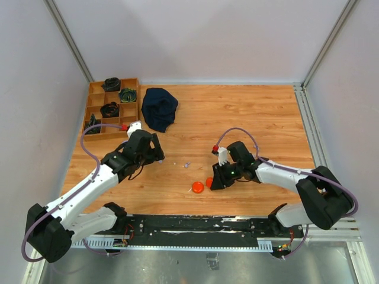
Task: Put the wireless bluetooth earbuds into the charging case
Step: Place the charging case at the center of the board.
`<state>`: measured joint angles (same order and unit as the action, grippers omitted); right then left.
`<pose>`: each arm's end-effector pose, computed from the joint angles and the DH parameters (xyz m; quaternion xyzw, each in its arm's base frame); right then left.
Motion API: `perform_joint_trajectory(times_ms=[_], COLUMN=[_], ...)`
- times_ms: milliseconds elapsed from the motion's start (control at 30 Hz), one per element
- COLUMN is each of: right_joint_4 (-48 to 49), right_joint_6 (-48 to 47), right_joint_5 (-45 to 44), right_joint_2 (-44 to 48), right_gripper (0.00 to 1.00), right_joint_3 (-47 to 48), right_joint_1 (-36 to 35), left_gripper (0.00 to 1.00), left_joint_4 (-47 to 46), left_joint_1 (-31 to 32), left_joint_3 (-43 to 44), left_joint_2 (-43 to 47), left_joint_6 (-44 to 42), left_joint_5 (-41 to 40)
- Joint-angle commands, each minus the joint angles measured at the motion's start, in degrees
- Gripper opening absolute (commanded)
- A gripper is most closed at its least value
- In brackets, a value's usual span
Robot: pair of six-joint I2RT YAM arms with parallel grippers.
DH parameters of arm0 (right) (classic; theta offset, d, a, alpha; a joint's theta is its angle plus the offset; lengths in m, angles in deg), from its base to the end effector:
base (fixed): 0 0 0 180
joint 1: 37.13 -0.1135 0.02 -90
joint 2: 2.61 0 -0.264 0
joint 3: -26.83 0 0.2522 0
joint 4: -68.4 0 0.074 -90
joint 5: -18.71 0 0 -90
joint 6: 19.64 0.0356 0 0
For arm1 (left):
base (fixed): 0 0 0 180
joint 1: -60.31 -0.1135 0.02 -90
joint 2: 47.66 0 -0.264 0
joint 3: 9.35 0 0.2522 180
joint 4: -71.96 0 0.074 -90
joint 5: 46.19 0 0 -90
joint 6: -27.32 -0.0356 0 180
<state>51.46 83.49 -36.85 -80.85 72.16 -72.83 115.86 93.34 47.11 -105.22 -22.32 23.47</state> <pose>0.1869 0.1591 0.1559 -0.2752 0.8599 0.3887 0.1836 0.1798 -0.1022 0.2555 -0.1256 0.9032 -0.0943 0.3995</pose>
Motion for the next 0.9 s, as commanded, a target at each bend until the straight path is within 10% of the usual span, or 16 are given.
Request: perform_joint_trajectory(times_ms=[0,867], right_joint_4=[0.27,-10.73], right_joint_6=[2.91,0.23], right_joint_5=[1.3,-13.12], right_joint_2=[-2.41,10.81], right_gripper=[0.16,0.61], right_joint_3=[1.53,-0.69], right_joint_1=[1.44,1.41], left_gripper=[0.88,0.88], left_joint_4=[-0.24,-4.26], left_joint_1=[-1.4,-12.46], left_joint_3=[-1.39,-2.54], left_joint_2=[1.03,-4.76], left_joint_6=[1.26,5.55], left_joint_5=[-2.07,-2.63])
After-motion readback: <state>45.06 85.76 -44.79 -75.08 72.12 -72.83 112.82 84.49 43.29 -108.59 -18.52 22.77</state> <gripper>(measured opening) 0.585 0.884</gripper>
